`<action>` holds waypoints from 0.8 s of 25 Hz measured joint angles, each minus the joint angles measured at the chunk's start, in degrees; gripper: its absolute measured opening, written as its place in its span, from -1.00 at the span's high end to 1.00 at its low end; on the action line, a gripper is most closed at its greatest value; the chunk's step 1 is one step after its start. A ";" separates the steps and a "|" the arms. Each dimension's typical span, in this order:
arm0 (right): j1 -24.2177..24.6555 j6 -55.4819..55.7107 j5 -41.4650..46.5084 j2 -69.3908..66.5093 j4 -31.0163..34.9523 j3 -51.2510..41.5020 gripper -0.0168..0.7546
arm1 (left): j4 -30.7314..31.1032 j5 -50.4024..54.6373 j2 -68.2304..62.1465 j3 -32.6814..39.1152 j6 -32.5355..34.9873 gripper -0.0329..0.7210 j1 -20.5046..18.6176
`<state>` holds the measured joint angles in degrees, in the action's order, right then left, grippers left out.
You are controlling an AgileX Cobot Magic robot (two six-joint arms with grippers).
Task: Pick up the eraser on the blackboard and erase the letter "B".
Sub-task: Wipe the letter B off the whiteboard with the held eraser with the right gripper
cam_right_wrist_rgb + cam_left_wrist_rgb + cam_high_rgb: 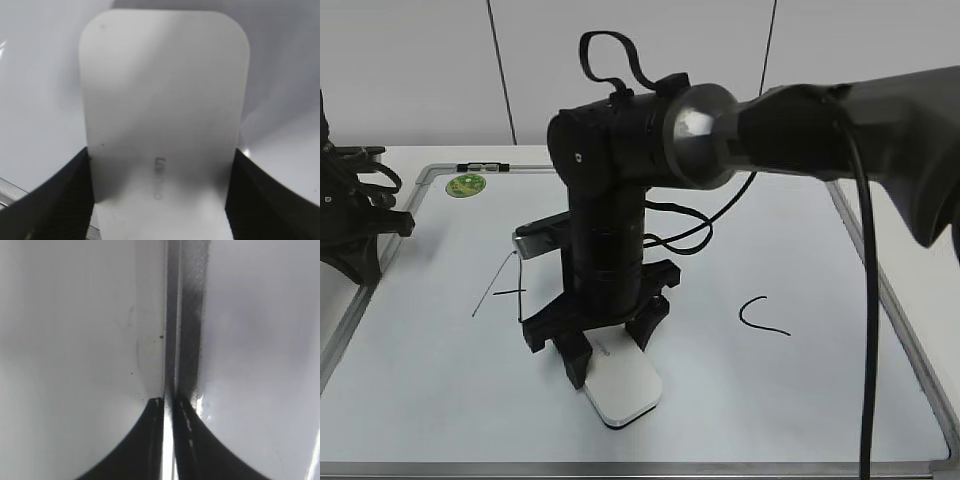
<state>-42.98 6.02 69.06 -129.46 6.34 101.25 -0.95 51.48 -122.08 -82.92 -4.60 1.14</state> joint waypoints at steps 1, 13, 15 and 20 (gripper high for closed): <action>-0.29 1.02 0.00 0.00 -0.99 0.13 -0.38 | -0.03 0.00 0.00 0.00 0.00 0.84 0.00; -0.75 5.36 0.00 0.00 -4.67 0.13 -0.38 | 0.19 -0.09 0.00 0.00 0.00 0.84 0.00; -0.75 5.70 0.00 0.00 -4.94 0.13 -0.38 | 0.33 -0.09 0.00 0.00 0.00 0.84 0.00; -0.75 6.14 0.00 0.00 -5.17 0.13 -0.38 | 0.95 0.01 0.00 0.00 0.00 0.84 0.00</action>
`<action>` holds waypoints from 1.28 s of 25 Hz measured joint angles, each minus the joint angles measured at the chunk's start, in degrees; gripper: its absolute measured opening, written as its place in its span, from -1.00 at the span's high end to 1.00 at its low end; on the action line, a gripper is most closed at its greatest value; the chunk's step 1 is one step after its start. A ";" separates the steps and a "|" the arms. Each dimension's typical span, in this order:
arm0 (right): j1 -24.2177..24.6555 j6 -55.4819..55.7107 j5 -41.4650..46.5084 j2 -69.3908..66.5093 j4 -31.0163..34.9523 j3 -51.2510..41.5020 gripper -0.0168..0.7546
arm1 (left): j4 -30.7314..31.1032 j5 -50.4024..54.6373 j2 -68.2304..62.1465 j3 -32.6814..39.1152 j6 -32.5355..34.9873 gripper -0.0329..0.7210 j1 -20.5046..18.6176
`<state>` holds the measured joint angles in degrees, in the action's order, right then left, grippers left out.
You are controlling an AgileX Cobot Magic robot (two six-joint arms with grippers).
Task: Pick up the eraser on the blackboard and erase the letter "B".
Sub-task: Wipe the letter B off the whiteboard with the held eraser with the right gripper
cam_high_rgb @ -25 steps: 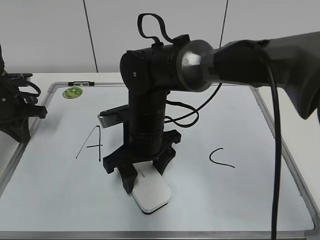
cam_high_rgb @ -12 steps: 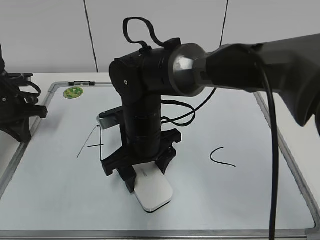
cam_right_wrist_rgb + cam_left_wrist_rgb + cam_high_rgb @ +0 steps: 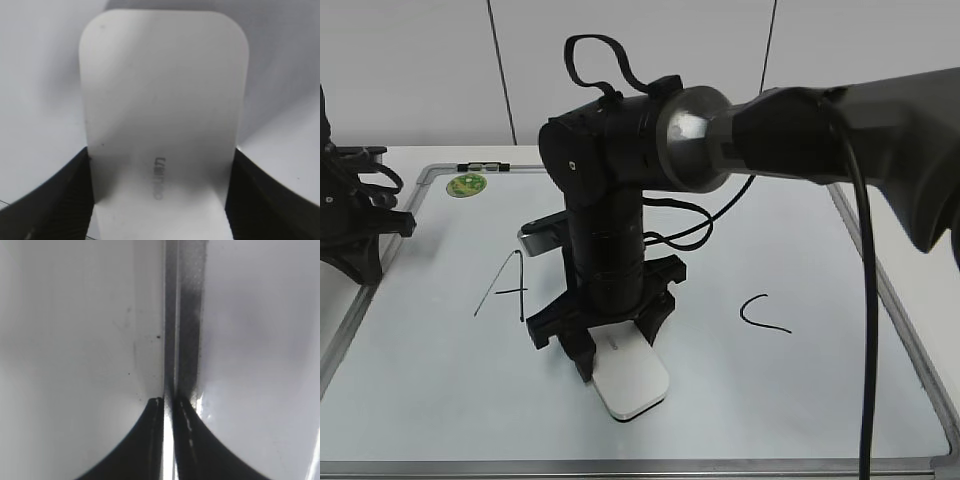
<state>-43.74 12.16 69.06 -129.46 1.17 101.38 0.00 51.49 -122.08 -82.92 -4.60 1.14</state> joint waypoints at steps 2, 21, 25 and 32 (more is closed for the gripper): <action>0.00 0.30 0.00 0.00 -0.51 0.00 -0.38 | 0.00 0.00 0.00 0.00 0.00 0.84 -0.26; 8.54 2.16 0.34 0.59 -5.95 0.00 -0.38 | -1.24 0.35 0.00 0.00 0.00 0.84 -1.21; 9.55 2.16 0.45 1.45 -7.13 -0.11 -0.38 | -1.24 0.46 0.00 0.00 0.00 0.84 -1.21; 11.07 0.31 0.67 6.67 -7.55 6.15 -0.38 | -1.28 0.37 0.00 0.00 0.00 0.84 -1.21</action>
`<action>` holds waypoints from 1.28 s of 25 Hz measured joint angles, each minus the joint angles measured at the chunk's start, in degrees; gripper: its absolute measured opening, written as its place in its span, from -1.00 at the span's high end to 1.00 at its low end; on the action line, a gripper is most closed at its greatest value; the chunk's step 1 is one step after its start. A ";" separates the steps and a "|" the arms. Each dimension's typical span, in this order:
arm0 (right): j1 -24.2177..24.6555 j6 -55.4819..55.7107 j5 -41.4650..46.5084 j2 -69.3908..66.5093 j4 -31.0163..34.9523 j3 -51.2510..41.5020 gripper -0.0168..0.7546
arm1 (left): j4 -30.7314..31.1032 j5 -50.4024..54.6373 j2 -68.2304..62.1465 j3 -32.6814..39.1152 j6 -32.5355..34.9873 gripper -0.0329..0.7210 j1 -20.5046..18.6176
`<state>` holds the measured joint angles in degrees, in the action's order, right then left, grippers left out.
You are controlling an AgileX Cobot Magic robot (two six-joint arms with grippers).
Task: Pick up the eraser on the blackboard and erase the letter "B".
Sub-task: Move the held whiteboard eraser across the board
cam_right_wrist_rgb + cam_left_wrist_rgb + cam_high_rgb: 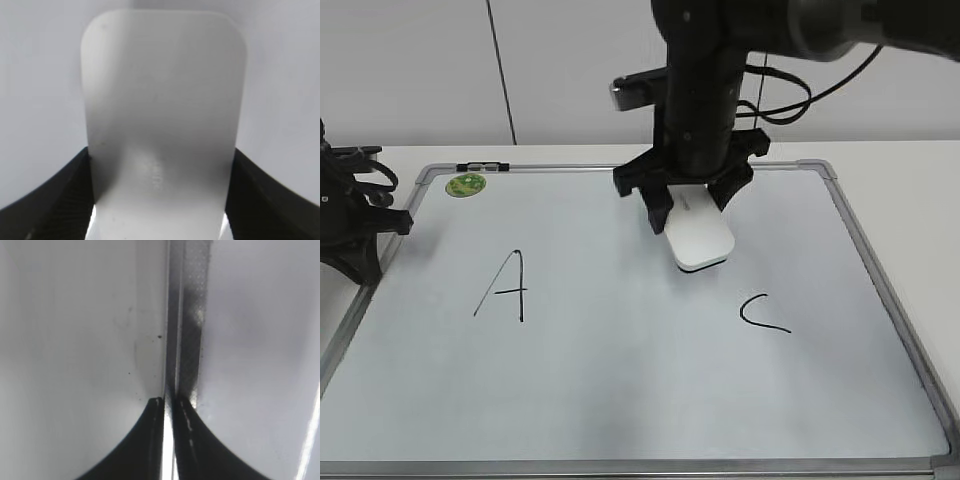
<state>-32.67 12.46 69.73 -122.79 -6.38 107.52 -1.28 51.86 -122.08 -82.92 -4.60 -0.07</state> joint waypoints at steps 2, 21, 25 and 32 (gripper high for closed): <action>1.79 -0.38 0.00 0.31 0.22 0.72 -0.38 | -0.13 0.00 0.00 0.00 0.00 0.84 0.00; 26.52 -8.21 0.24 0.31 7.80 -0.63 -0.38 | -0.55 0.00 0.00 0.00 0.10 0.84 -0.12; 28.01 -9.41 0.24 -0.34 9.23 -3.19 -0.38 | -0.68 0.00 0.00 0.00 0.10 0.84 -0.23; 28.11 -10.30 0.35 -3.09 9.78 -4.76 -0.38 | -0.99 0.00 0.00 0.00 0.20 0.84 -0.32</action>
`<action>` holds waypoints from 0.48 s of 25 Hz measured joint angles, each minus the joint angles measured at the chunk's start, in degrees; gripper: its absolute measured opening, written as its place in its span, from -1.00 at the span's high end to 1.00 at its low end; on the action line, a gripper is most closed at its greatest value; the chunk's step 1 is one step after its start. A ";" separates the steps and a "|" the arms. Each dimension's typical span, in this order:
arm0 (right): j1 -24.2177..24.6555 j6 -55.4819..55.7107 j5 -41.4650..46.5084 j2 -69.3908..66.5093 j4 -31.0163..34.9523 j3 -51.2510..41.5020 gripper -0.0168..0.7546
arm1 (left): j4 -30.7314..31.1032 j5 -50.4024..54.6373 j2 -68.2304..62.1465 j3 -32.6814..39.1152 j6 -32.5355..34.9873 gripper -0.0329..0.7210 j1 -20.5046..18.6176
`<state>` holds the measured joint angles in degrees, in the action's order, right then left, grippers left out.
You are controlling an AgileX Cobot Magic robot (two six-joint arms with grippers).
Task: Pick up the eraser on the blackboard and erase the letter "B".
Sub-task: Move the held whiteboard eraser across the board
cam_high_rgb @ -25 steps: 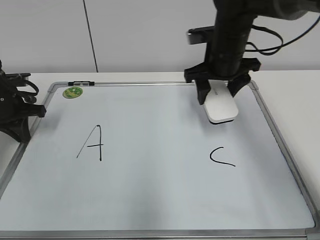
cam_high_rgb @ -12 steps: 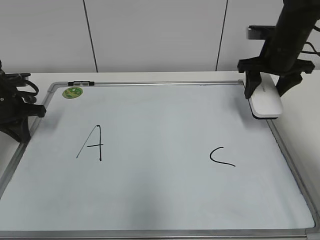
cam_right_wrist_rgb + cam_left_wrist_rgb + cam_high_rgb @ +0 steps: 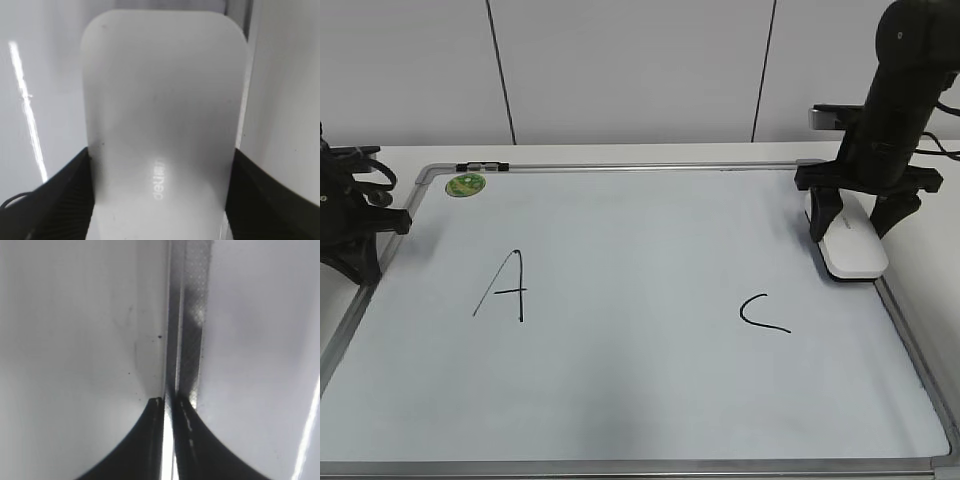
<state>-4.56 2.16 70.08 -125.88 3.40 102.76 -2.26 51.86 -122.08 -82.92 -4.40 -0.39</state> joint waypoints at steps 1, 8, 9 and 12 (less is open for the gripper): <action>0.00 -0.10 0.00 -0.09 0.00 0.00 -0.38 | 0.00 0.00 0.00 0.00 0.00 0.84 0.00; 0.00 -0.23 -0.10 -0.09 0.00 0.00 -0.38 | 0.00 0.00 0.00 0.00 0.00 0.84 0.00; 0.00 -0.23 -0.10 -0.09 0.00 0.00 -0.38 | 0.00 0.00 0.00 0.00 0.00 0.84 0.00; 0.00 -0.23 -0.10 -0.09 0.08 0.00 -0.38 | 0.00 0.00 0.00 0.00 0.00 0.84 0.00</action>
<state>-4.56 1.93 69.97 -125.98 3.48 102.76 -2.26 51.86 -122.08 -82.92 -4.40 -0.39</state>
